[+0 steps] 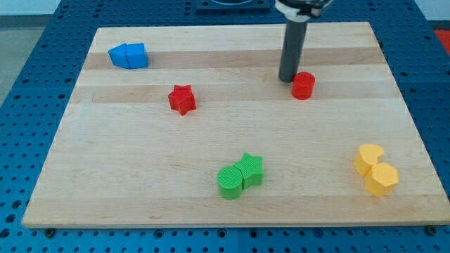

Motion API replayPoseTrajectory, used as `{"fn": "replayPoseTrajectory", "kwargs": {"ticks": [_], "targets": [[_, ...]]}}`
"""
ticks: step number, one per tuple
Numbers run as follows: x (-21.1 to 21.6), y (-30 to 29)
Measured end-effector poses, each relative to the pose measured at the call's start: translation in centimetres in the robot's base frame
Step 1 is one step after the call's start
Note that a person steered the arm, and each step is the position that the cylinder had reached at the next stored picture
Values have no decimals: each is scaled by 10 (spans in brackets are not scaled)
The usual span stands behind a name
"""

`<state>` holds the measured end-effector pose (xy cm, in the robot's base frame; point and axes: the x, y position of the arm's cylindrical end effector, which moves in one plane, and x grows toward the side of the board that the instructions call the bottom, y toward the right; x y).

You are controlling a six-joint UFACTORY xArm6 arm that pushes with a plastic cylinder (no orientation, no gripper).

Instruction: Push the red circle to the top right side of the board

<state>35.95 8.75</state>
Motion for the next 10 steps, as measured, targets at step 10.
{"fn": "replayPoseTrajectory", "kwargs": {"ticks": [10], "targets": [[22,71]]}}
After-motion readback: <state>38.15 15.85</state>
